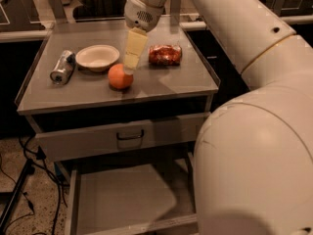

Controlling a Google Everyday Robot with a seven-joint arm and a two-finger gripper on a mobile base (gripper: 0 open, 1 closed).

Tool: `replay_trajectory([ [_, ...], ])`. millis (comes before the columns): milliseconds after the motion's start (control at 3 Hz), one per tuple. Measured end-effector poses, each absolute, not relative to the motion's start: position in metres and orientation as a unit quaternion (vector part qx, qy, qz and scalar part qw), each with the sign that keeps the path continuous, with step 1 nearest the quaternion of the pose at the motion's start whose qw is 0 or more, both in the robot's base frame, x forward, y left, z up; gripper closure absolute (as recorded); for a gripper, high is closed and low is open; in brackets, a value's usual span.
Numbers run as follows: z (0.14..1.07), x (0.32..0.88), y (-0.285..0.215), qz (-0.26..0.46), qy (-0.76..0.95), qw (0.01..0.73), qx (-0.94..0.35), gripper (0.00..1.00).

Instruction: Place orange into middle drawer

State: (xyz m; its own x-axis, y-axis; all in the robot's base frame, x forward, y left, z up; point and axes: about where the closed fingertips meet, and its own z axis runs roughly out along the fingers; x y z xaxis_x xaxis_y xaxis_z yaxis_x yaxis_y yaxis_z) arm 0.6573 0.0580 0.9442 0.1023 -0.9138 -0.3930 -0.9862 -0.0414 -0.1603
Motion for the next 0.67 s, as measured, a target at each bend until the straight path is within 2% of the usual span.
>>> replay_trajectory([
  [667,0.918,0.684,0.061,0.139,0.676,0.202,-0.695,0.0],
])
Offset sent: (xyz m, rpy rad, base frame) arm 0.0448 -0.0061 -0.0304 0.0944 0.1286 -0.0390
